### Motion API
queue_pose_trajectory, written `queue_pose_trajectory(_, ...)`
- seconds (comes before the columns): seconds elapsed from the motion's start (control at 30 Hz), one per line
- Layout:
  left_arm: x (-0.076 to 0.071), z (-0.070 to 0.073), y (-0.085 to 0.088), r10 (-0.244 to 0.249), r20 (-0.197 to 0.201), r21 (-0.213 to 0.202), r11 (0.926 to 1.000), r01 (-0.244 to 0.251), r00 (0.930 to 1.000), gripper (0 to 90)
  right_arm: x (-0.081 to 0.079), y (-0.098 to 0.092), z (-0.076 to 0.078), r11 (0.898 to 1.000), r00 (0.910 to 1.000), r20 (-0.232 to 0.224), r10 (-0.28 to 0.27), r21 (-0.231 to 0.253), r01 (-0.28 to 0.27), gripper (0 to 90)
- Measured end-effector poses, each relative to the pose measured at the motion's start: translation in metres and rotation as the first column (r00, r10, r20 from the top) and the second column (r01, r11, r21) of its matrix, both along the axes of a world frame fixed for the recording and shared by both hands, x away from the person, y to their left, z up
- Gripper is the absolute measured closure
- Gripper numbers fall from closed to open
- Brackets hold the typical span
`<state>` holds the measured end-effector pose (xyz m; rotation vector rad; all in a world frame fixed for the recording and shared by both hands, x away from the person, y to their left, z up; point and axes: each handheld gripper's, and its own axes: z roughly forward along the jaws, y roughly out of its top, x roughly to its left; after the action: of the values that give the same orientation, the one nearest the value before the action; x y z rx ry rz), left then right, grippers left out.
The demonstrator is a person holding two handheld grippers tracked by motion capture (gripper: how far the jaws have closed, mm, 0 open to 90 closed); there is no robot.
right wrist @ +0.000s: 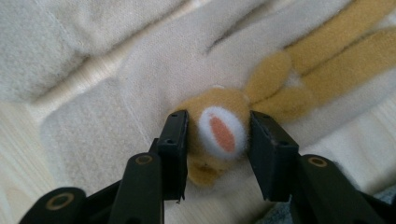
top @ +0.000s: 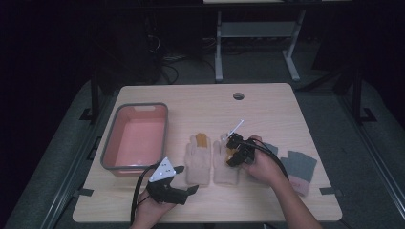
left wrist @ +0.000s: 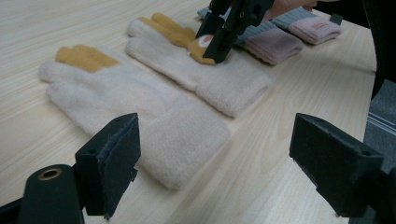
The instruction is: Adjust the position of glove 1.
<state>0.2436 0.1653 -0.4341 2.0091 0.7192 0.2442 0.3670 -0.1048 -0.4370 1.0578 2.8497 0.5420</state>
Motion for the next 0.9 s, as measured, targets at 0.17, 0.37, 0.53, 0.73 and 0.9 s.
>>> queue_pose_trajectory(0.17,0.0,0.0,-0.001,0.004,0.004,-0.002,1.0,-0.004,1.0,16.4,-0.001,0.0,0.0,1.0,0.9999,0.015,0.008,-0.015,-0.008,61.9)
queue_pose_trajectory(0.37,0.0,-0.001,-0.001,0.001,0.0,0.009,1.0,-0.001,1.0,16.4,-0.002,-0.001,0.001,1.0,0.9999,0.013,0.004,-0.004,-0.004,64.9)
queue_pose_trajectory(0.53,0.0,0.001,0.001,0.011,0.002,0.0,0.9999,-0.011,0.9999,16.4,-0.003,-0.001,0.004,1.0,0.9996,0.021,0.017,-0.005,-0.017,66.8)
queue_pose_trajectory(0.73,0.001,0.001,0.002,0.019,0.006,-0.002,0.9998,-0.019,0.9998,16.4,-0.003,-0.002,0.01,1.0,0.9996,0.017,0.023,0.008,-0.023,67.3)
queue_pose_trajectory(0.9,0.001,0.001,0.002,0.022,0.007,-0.006,0.9997,-0.022,0.9997,16.4,-0.005,-0.005,0.02,0.999,0.9995,0.026,0.017,0.037,-0.018,67.4)
